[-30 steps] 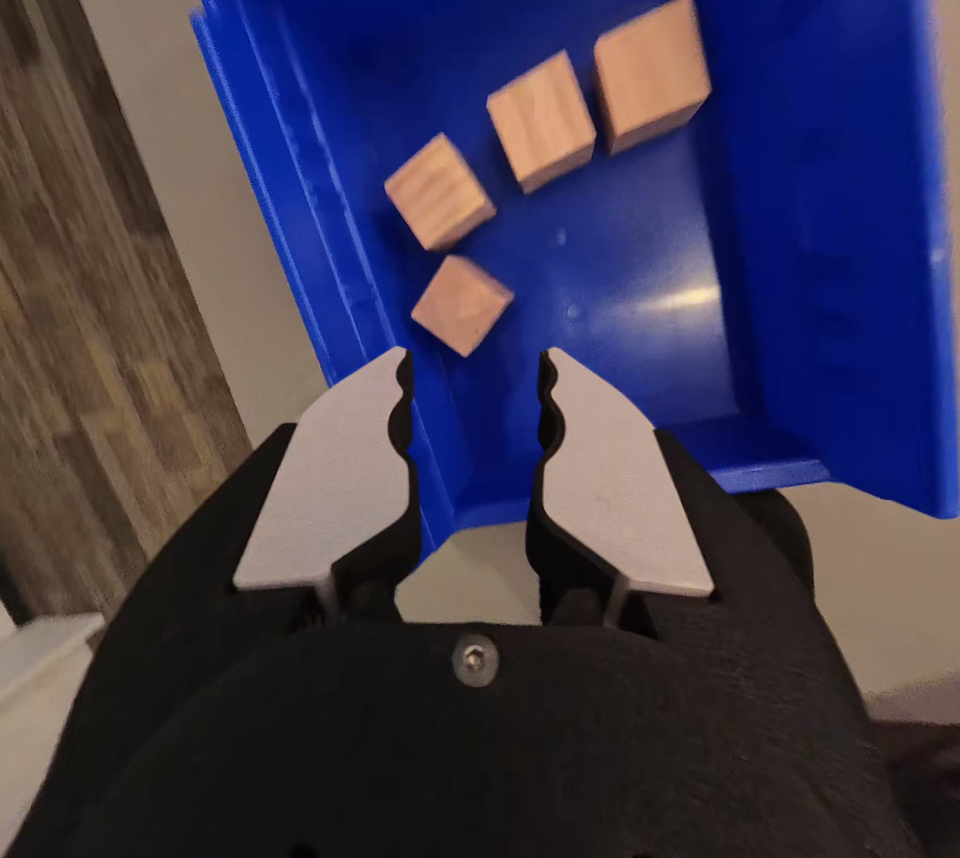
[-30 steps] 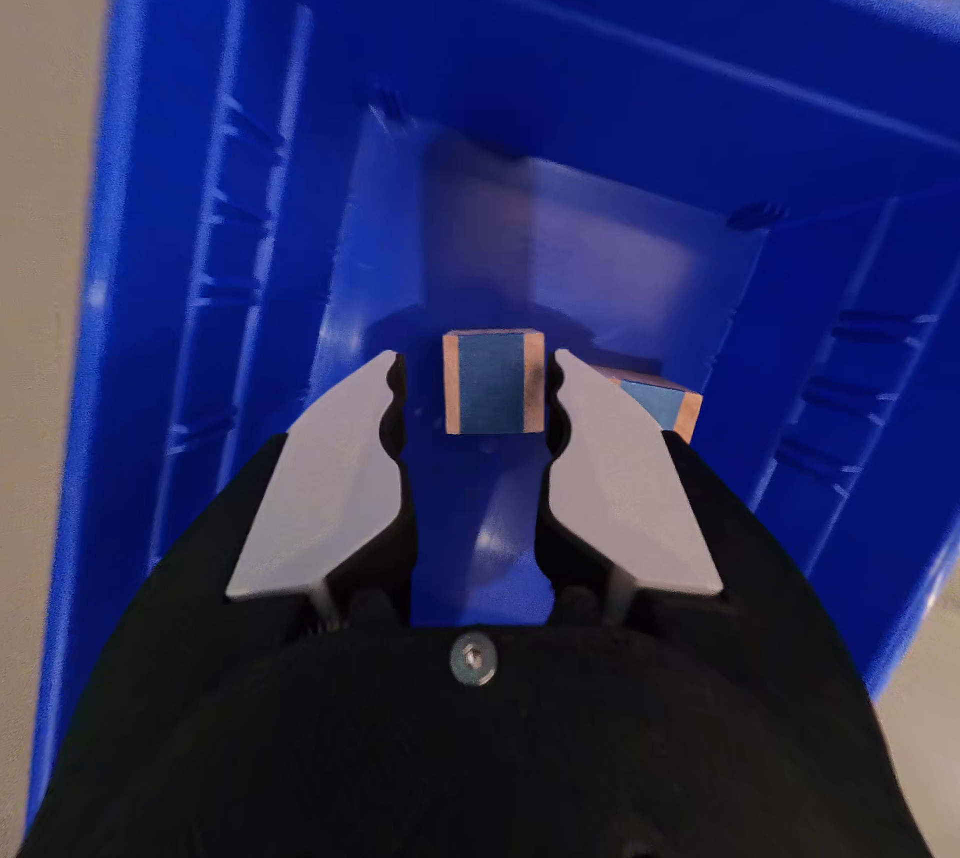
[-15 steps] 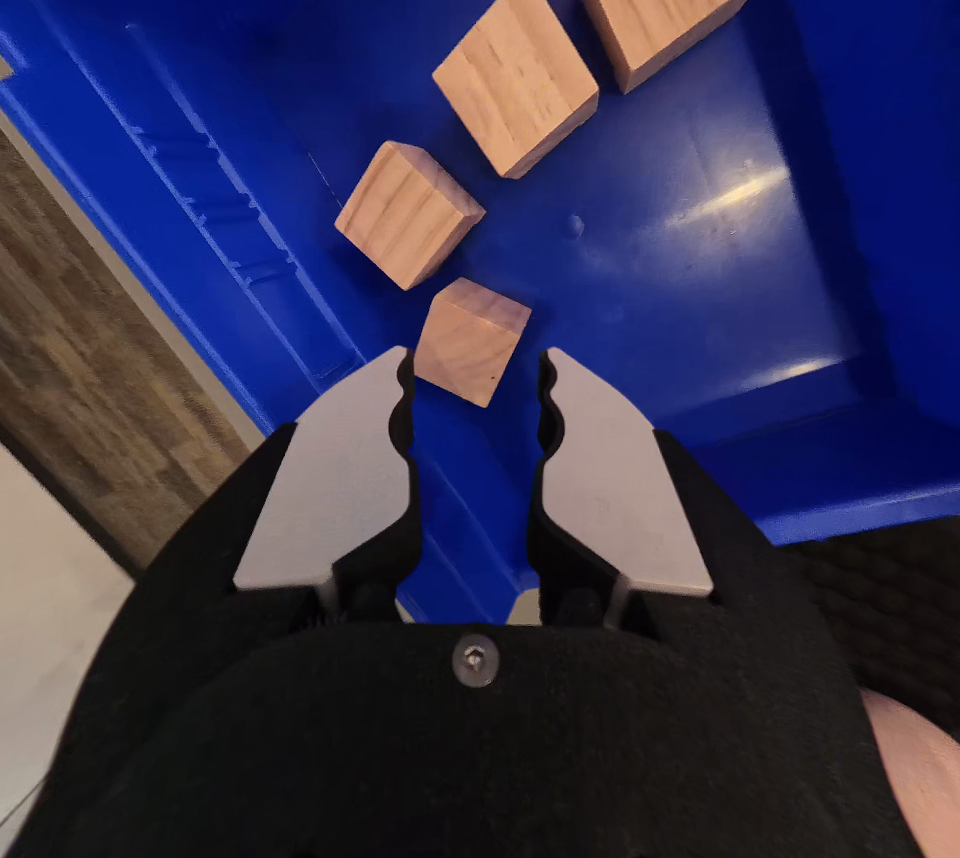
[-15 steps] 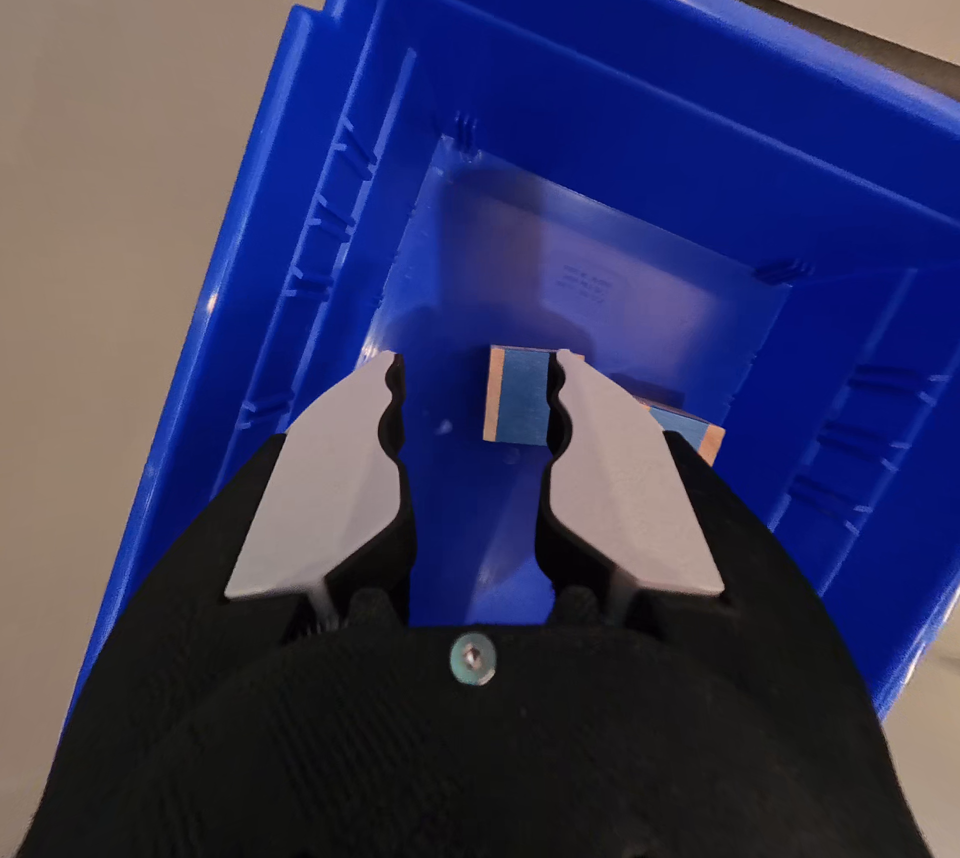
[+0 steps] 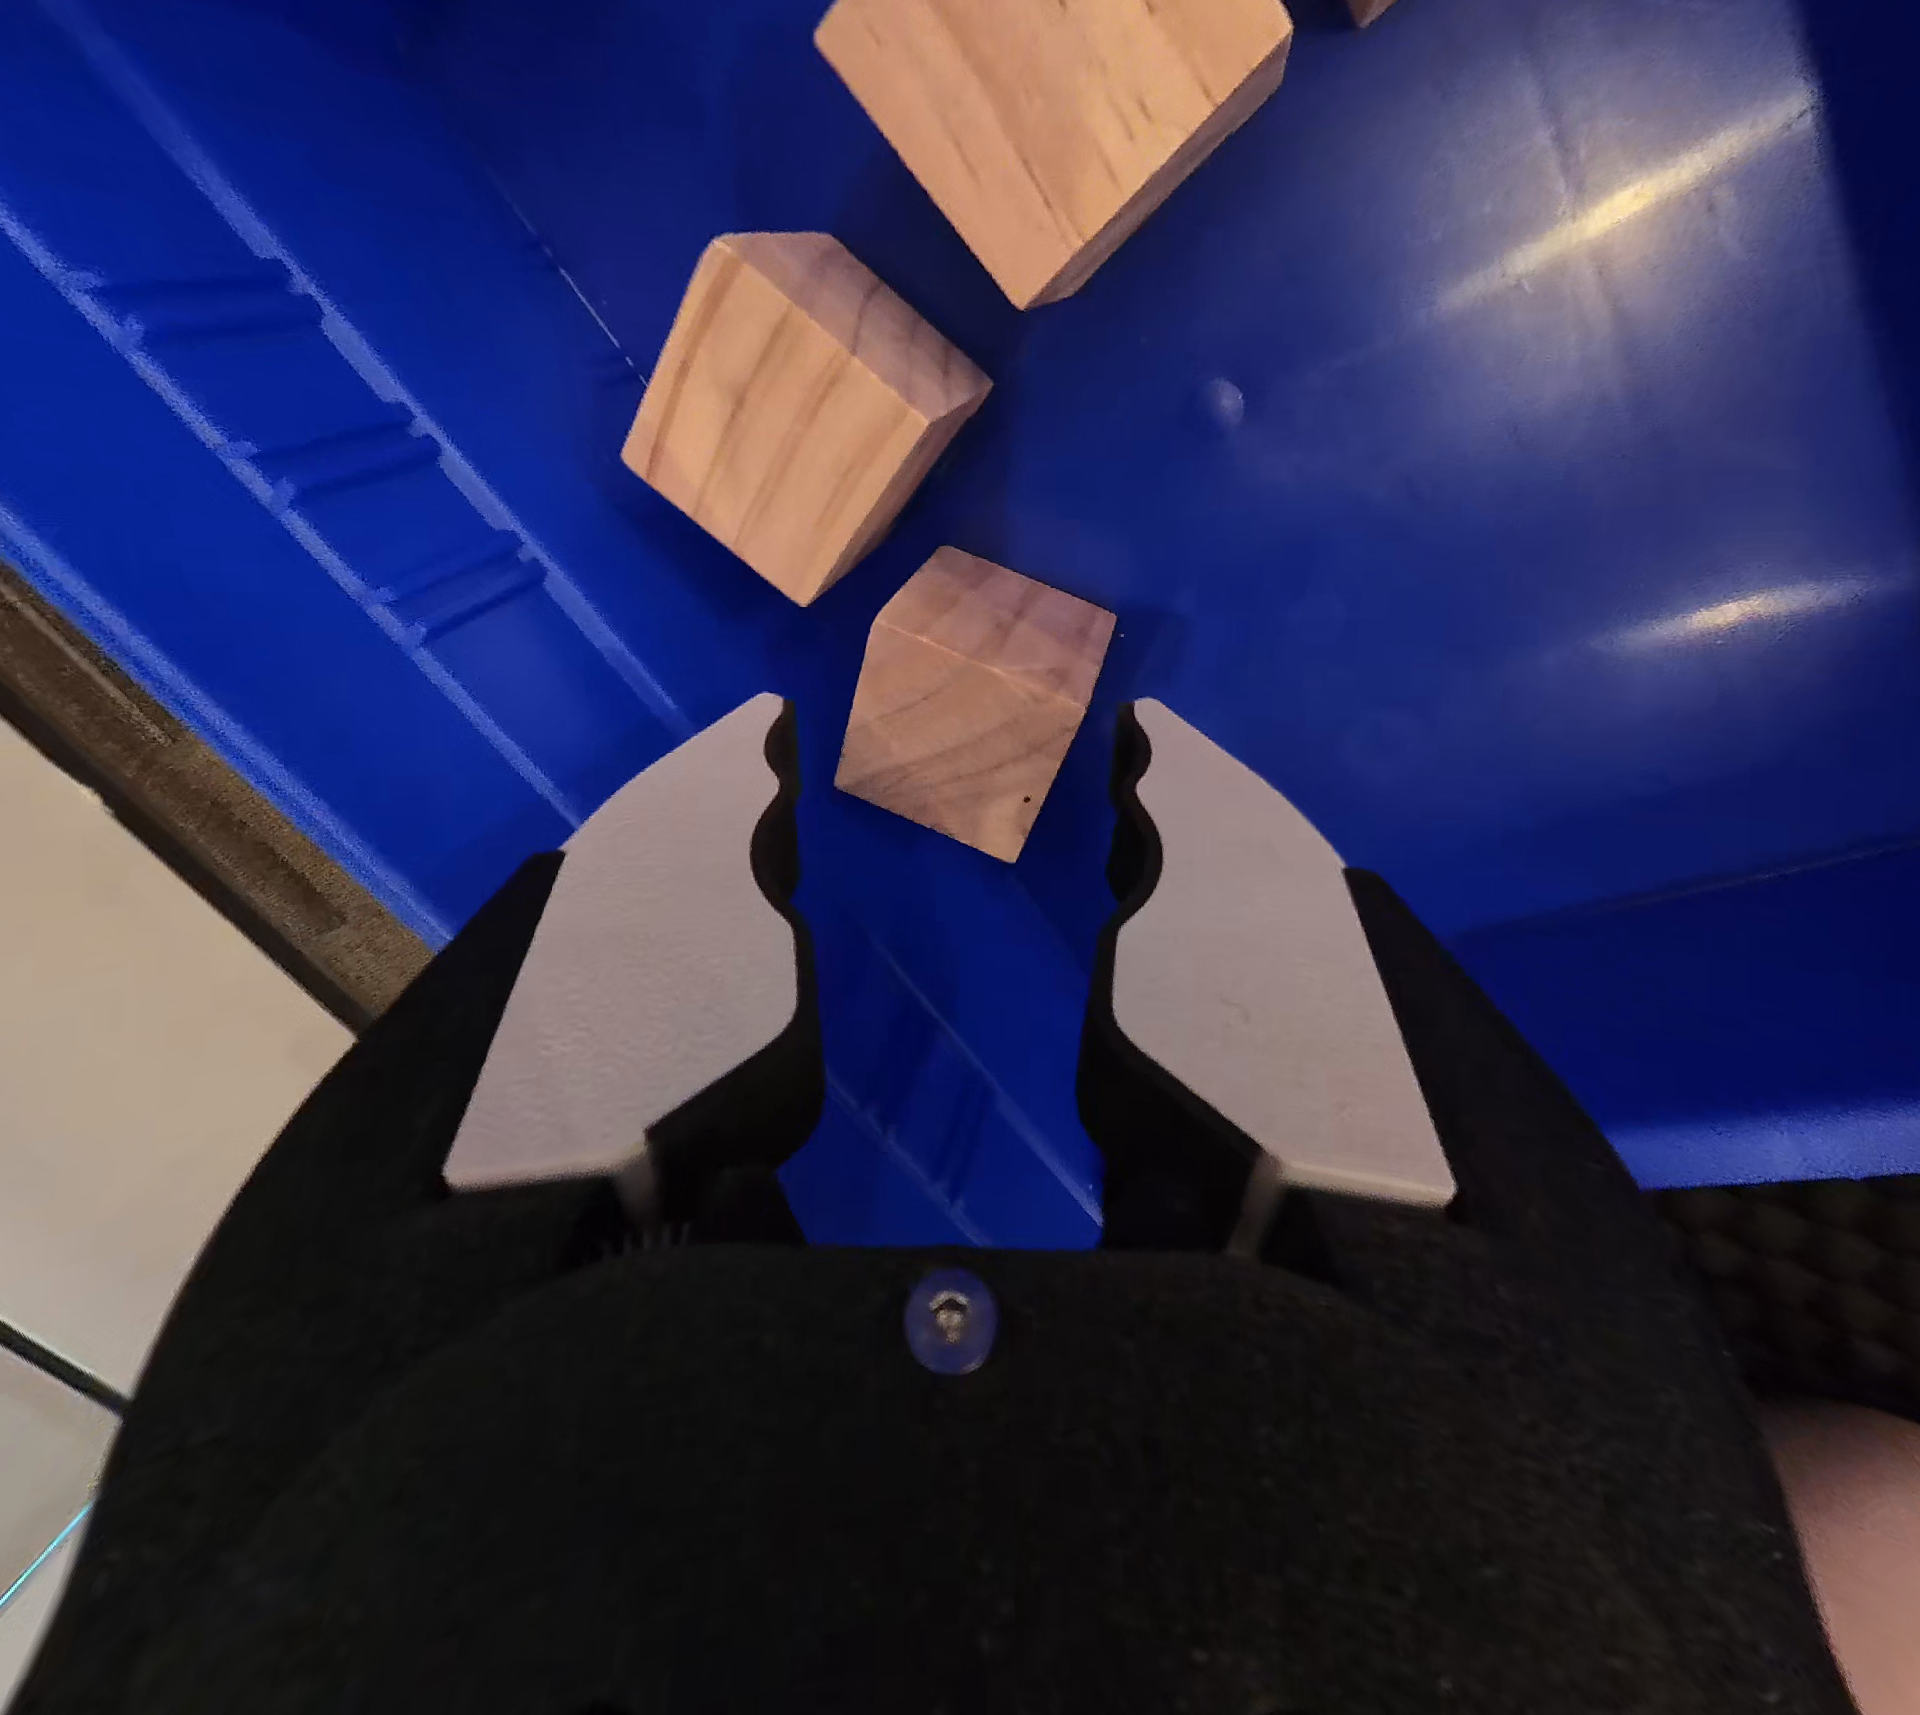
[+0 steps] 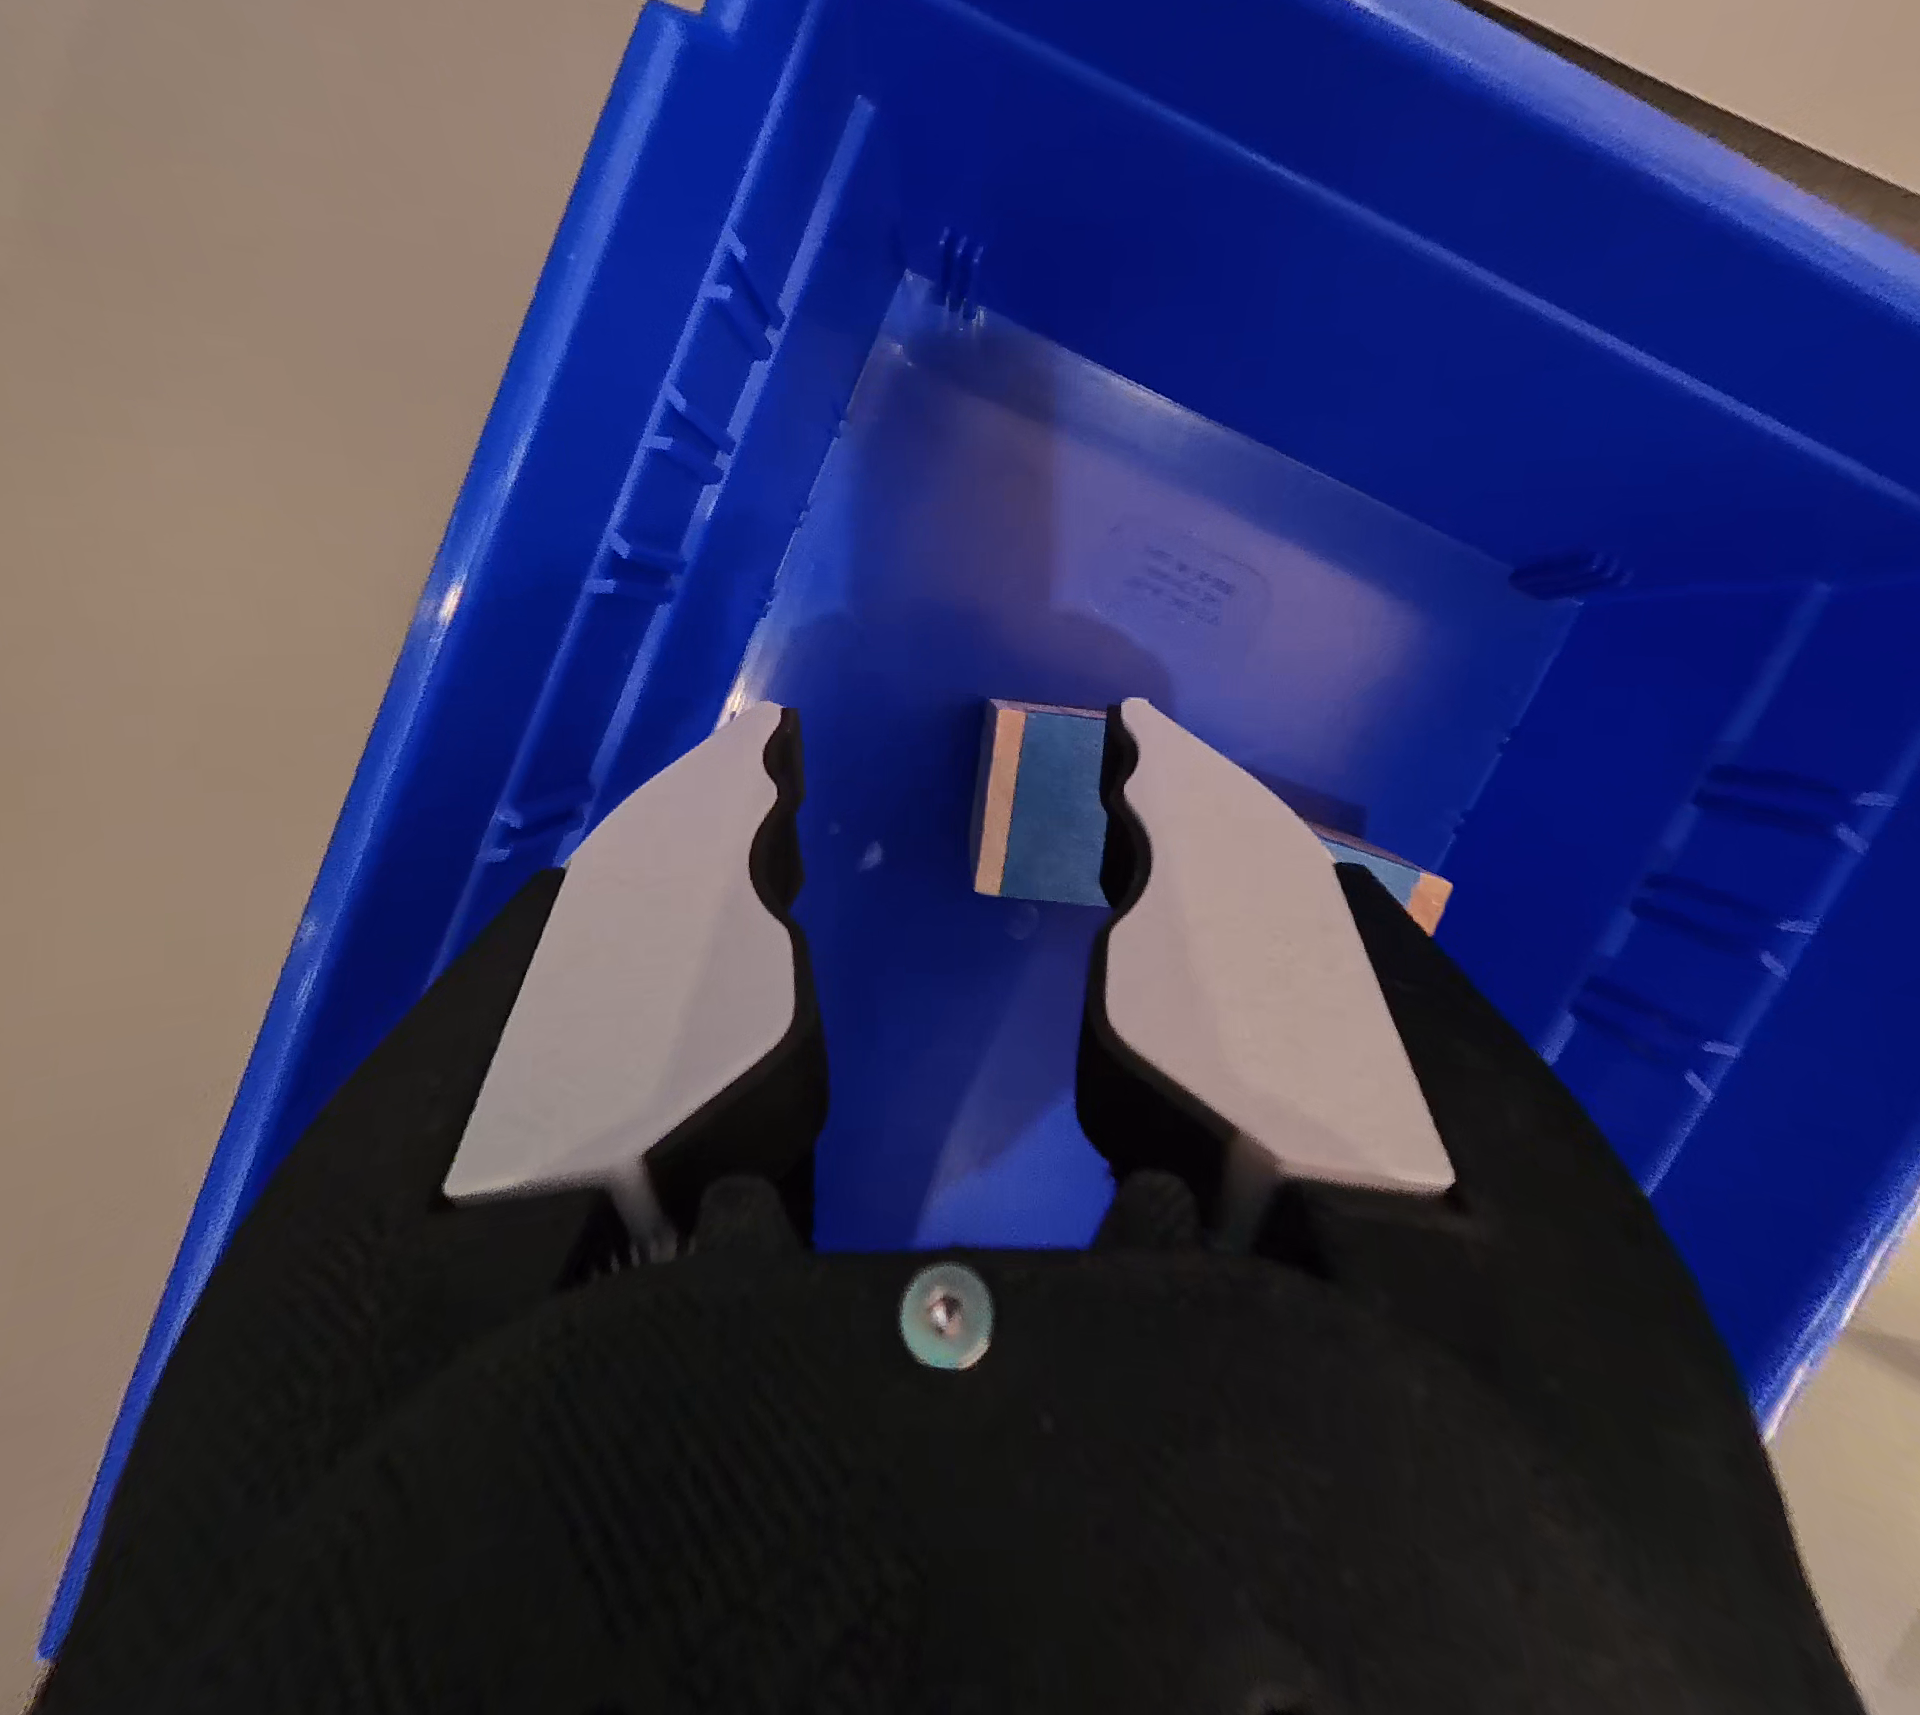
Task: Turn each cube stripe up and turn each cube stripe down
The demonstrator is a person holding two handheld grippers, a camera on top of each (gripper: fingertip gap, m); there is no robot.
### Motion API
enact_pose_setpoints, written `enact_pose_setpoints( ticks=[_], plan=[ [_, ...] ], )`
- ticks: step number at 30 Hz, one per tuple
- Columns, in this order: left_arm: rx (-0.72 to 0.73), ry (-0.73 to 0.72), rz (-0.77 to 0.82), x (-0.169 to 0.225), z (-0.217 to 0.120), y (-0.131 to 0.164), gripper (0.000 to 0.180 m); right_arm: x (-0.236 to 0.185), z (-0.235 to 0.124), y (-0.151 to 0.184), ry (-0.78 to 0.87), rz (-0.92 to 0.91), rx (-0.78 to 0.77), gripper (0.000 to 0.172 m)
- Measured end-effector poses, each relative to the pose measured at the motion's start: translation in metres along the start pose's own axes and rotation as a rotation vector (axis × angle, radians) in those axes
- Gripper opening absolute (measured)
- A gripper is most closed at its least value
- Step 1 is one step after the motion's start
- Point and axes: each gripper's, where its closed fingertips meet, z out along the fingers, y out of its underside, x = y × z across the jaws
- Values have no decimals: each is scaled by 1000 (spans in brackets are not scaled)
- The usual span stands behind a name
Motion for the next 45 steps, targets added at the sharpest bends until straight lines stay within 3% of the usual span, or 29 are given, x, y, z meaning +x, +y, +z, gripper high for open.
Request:
enact_pose_setpoints(
  ticks=[1, 11, 14, 18, 20, 23, 25, 28, 32, 35, 39, 45],
  plan=[
    [-7, 6, 3, 1, 2, 1, 57, 0, 0, 0, 0, -4, -2, 57],
    [-34, 8, 58, 1, 11, 2, 47, -2, 1, 0, 2, -21, -4, 58],
    [-3, -33, 50, -4, -6, 2, 47, -2, -2, -2, 8, -25, 6, 58],
    [277, -133, 29, -9, -73, -20, 46, 1, -17, -10, 62, -26, 49, 57],
    [508, -184, 20, -8, -120, -39, 46, 3, -34, -21, 128, -42, 116, 57],
    [901, -154, 8, 10, -196, -67, 46, -15, -76, -54, 218, -139, 325, 57],
    [1128, -14, 43, 40, -240, -80, 46, -52, -110, -81, 228, -288, 533, 58],
    [1323, 335, 200, 109, -285, -89, 46, -135, -155, -102, 201, -596, 845, 63],
    [1333, 741, 322, 182, -309, -96, 46, -252, -181, -77, 137, -1068, 1128, 69],
    [1264, 969, 394, 222, -311, -98, 46, -306, -195, -53, 165, -1263, 1321, 68],
    [1177, 1156, 462, 258, -310, -97, 46, -337, -200, -36, 162, -1345, 1396, 66],
    [1125, 1237, 509, 278, -306, -96, 46, -340, -200, -32, 215, -1390, 1418, 47]
  ],
)
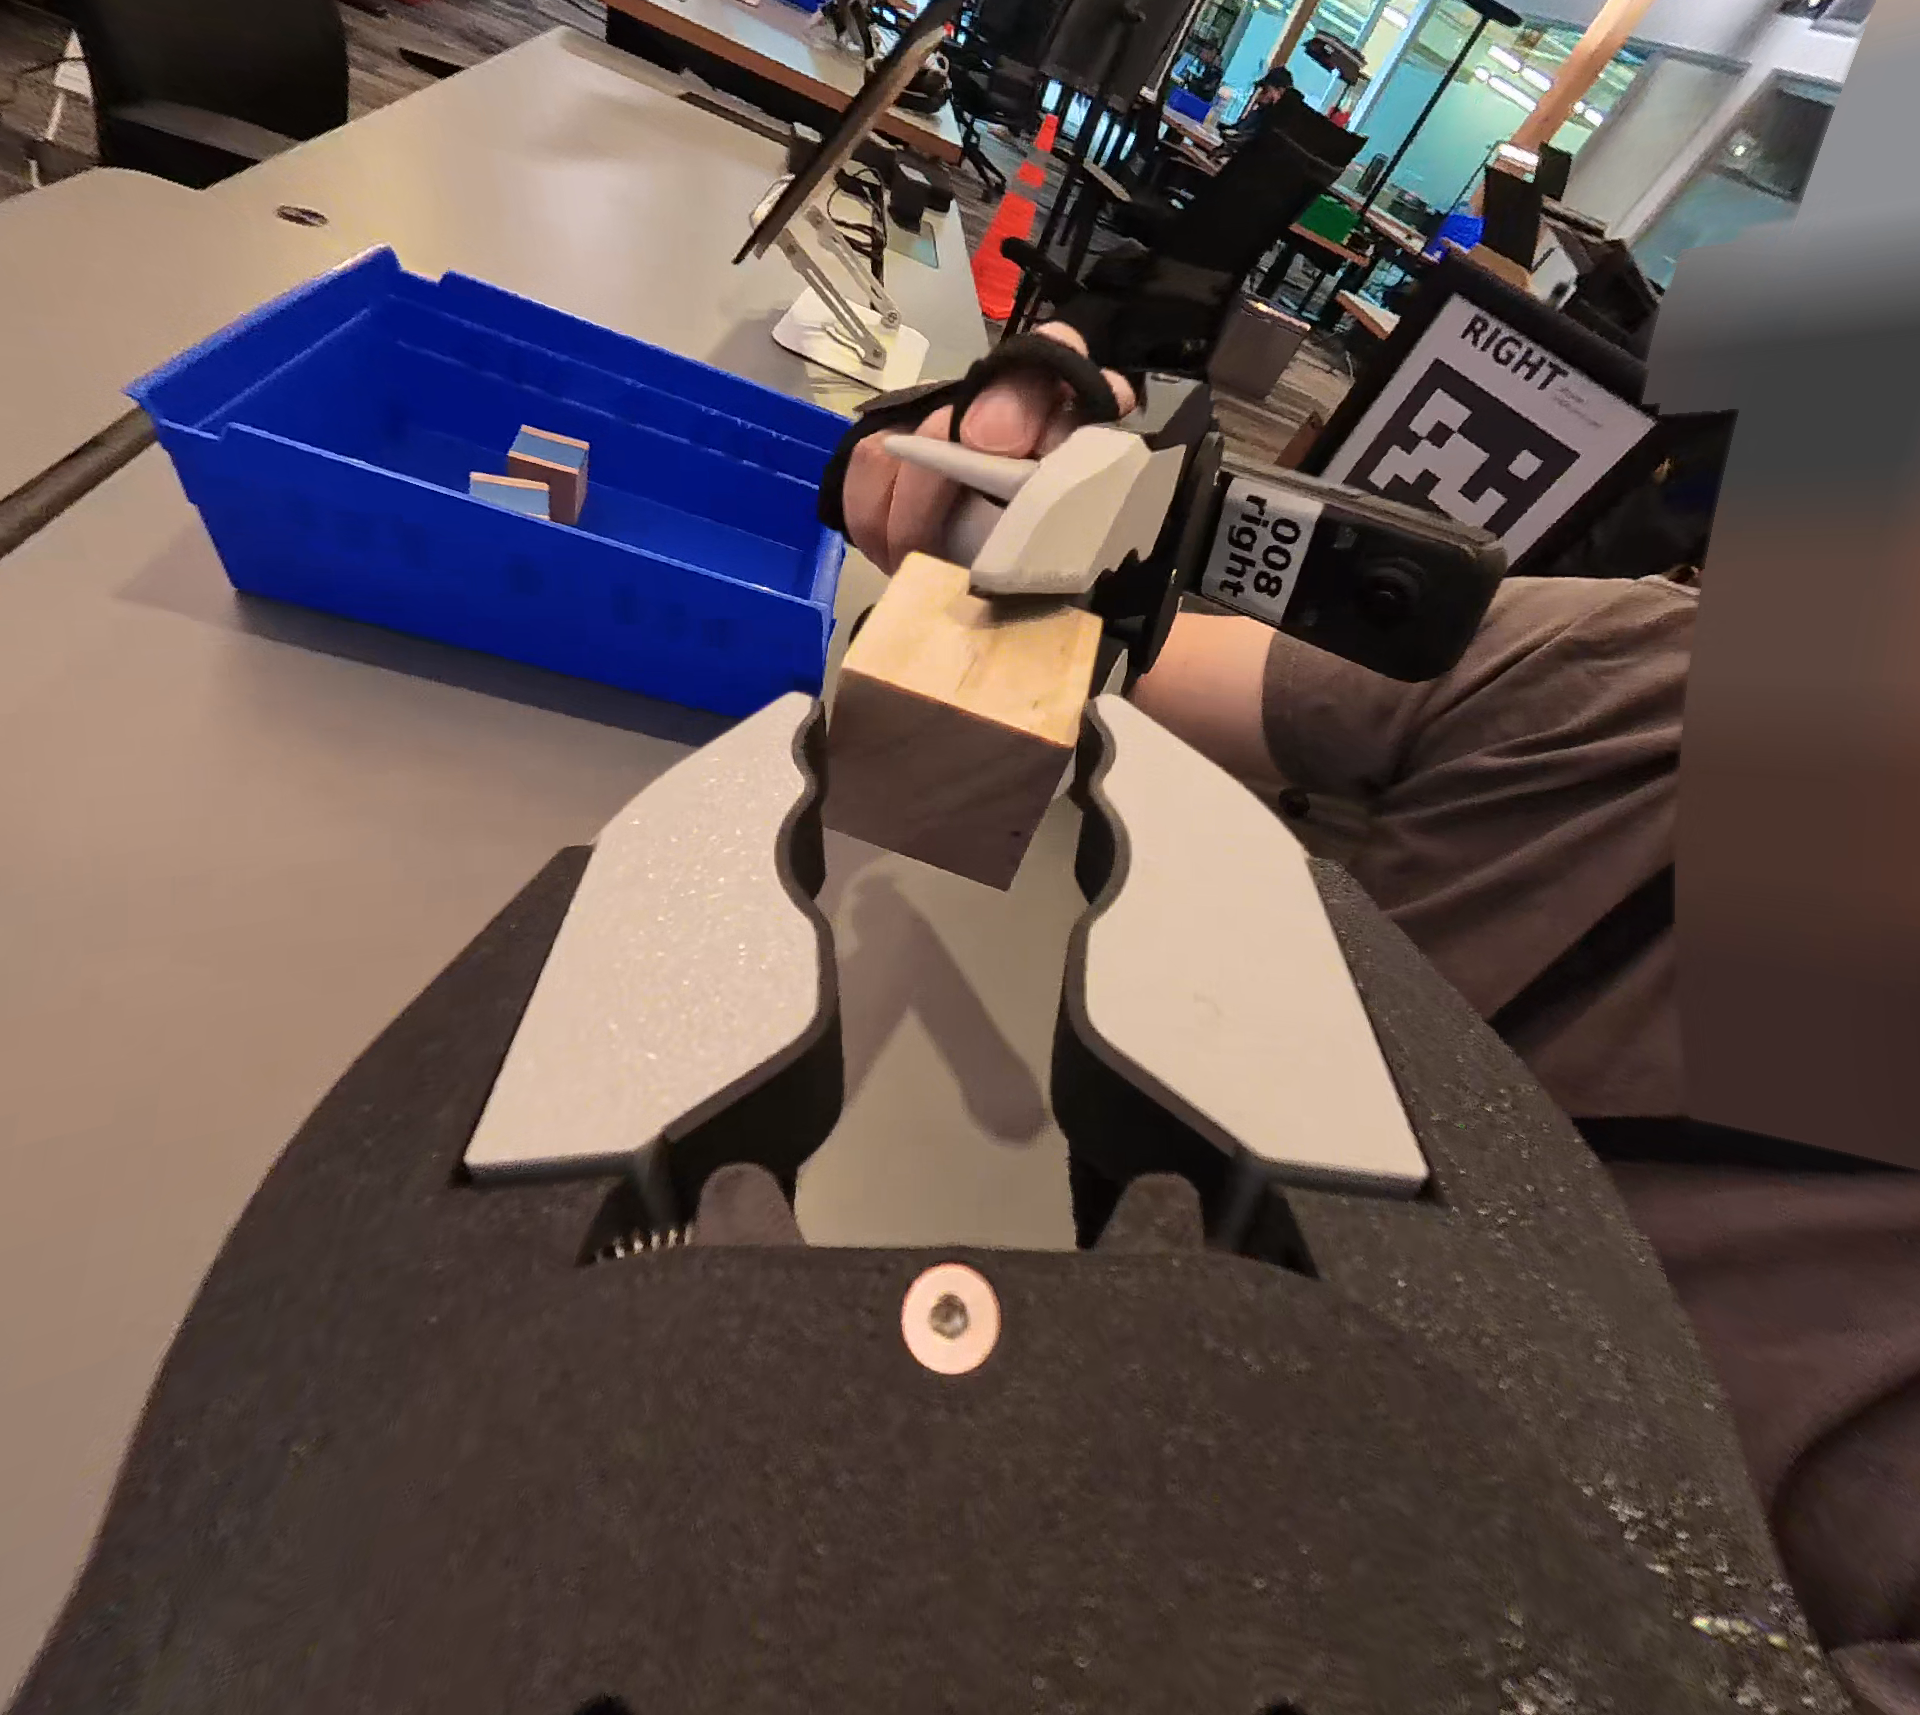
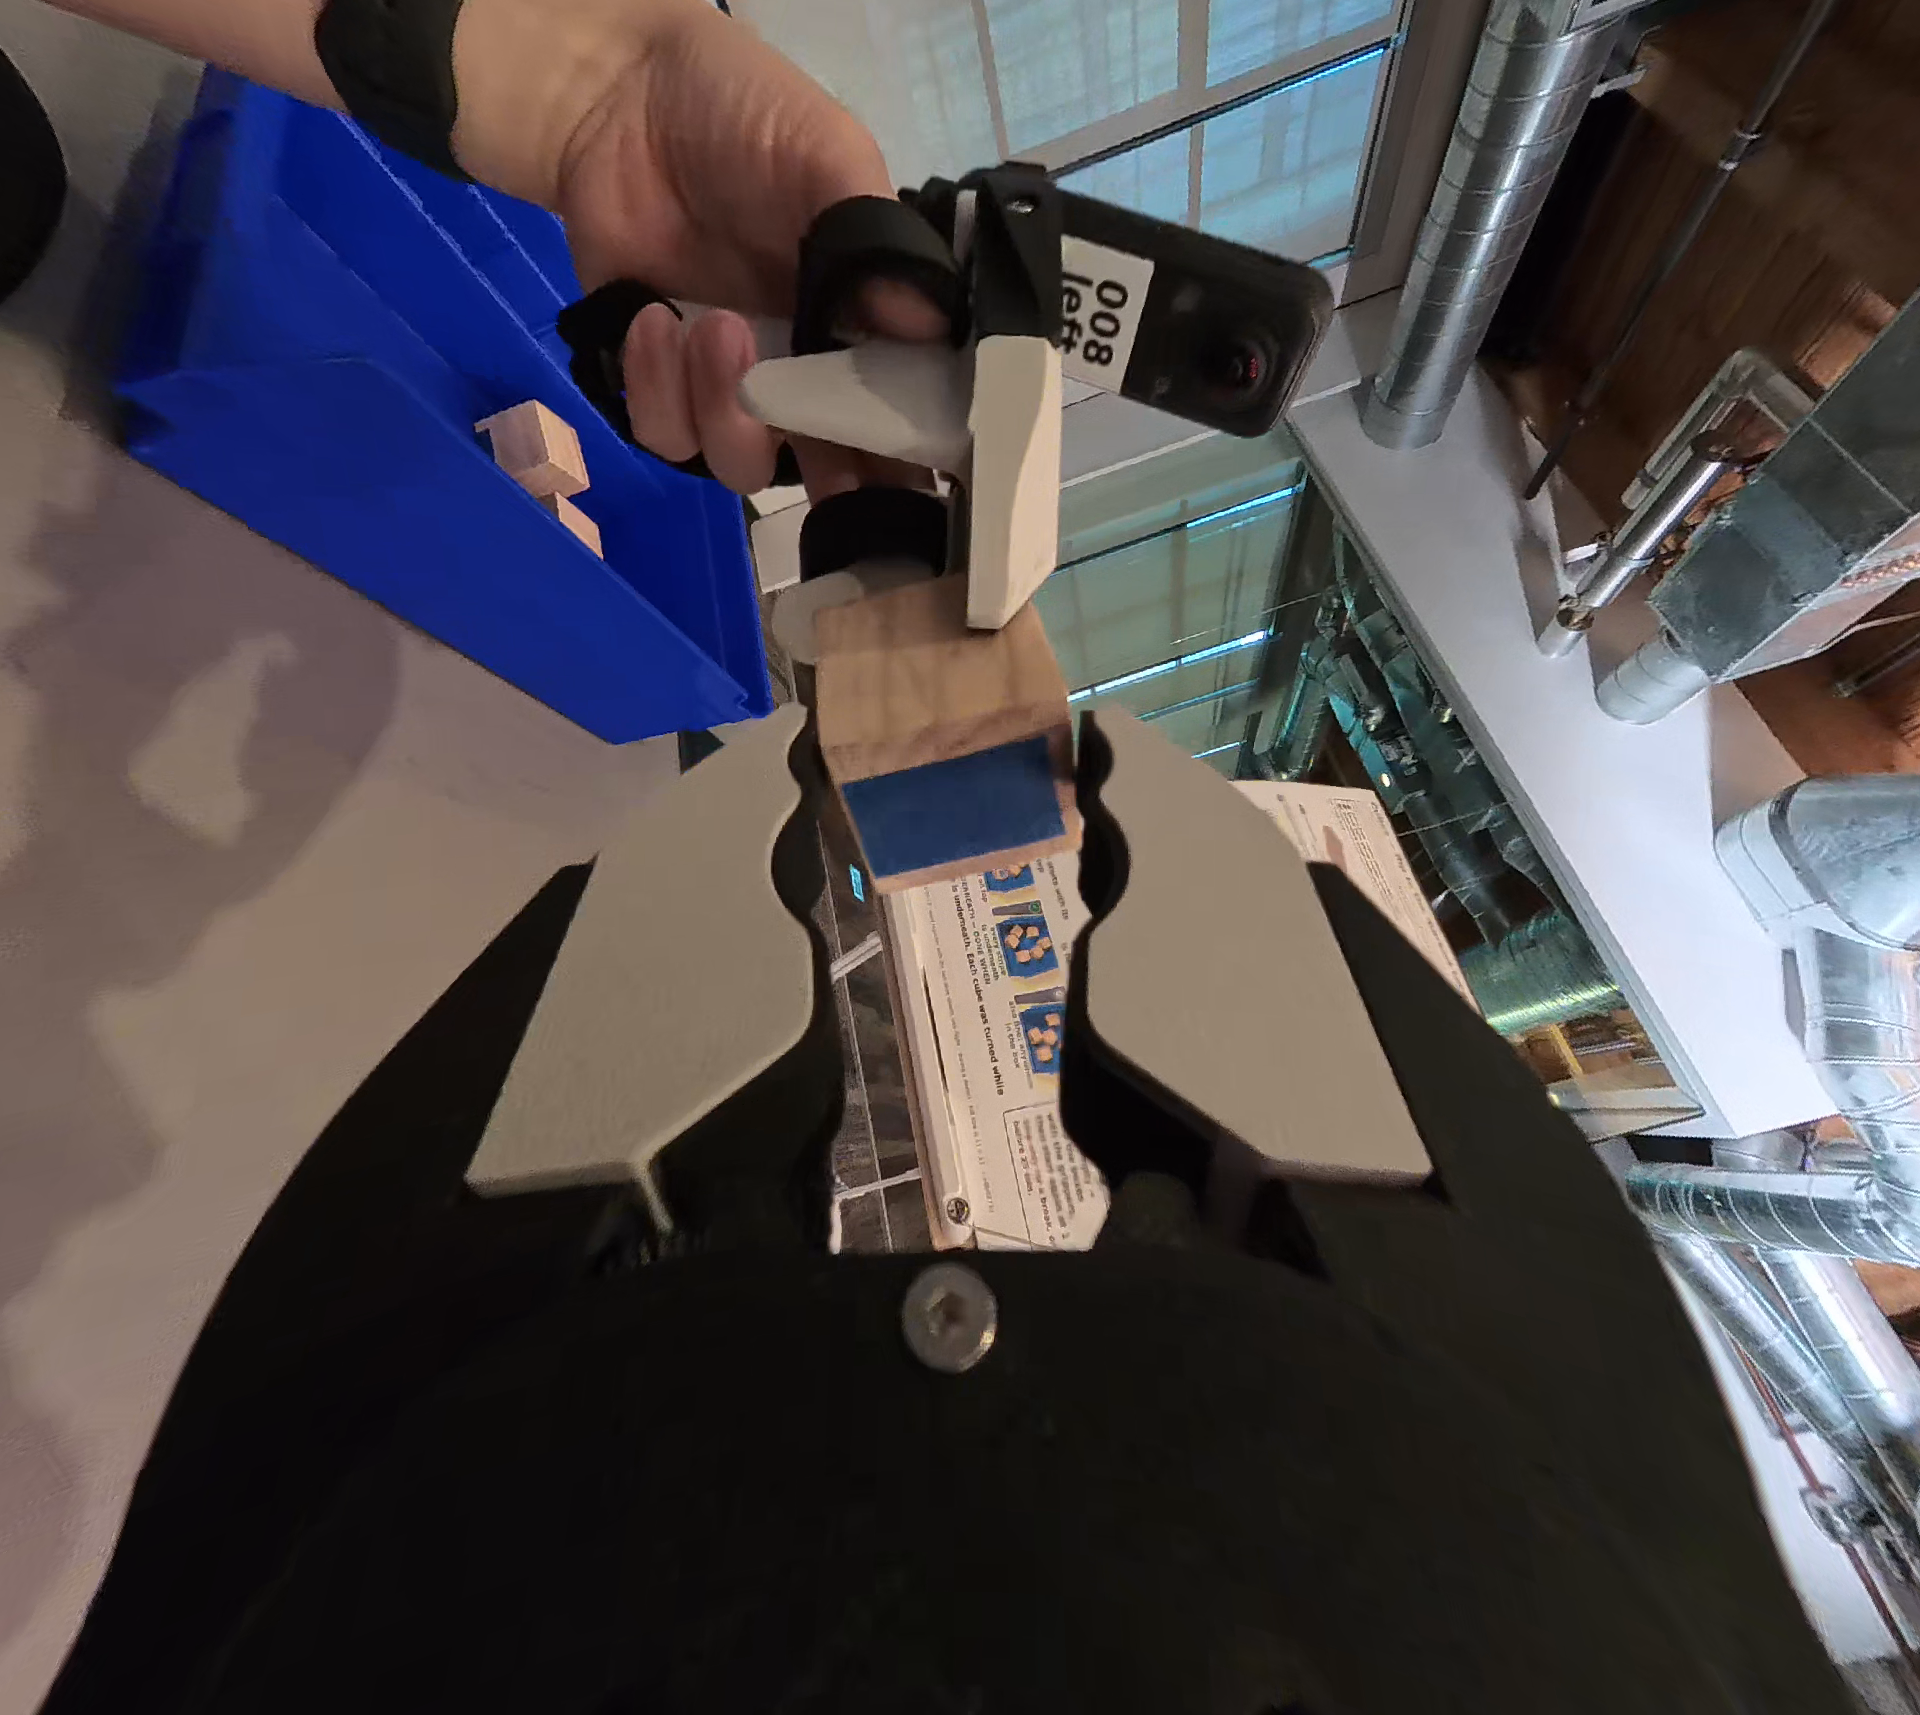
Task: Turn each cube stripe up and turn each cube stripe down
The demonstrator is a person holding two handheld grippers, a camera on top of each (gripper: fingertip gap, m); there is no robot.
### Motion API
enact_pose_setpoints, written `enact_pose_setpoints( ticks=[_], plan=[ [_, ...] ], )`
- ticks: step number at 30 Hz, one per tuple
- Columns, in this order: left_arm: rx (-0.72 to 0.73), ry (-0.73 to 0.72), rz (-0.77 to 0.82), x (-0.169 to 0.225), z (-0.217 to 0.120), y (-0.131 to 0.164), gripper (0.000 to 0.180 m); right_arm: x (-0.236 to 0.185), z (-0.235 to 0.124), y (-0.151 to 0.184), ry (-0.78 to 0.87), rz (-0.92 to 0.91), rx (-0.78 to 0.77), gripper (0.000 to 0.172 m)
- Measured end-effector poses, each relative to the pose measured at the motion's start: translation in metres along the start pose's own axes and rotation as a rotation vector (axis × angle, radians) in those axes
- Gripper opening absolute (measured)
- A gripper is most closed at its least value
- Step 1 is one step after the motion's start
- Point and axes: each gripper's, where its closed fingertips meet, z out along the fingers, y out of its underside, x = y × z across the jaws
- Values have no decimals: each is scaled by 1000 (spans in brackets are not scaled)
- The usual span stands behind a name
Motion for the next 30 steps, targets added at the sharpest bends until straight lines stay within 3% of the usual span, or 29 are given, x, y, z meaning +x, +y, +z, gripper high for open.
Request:
enact_pose_setpoints(
  ticks=[6, 9, 13, 15, 18, 22, 30],
  plan=[
    [50, -10, -43, -4, -21, -9, 52, 10, -3, 16, -36, 55, -83, 46],
    [133, -71, -18, -5, -51, -23, 48, 49, -27, 62, -19, 192, -262, 46],
    [154, -273, 63, -14, -87, -29, 47, 52, -118, 189, -164, 618, -861, 45],
    [151, -385, 98, -21, -104, -30, 48, 21, -181, 247, -261, 736, -1196, 45],
    [122, -579, 124, -37, -138, -23, 48, -39, -252, 293, -454, 979, -1552, 46],
    [106, -853, 85, -60, -196, -12, 47, -83, -284, 319, -583, 1112, -1724, 47],
    [-31, -1111, -57, -93, -258, 32, 42, -95, -292, 340, -559, 1109, -1828, 53]
  ],
)
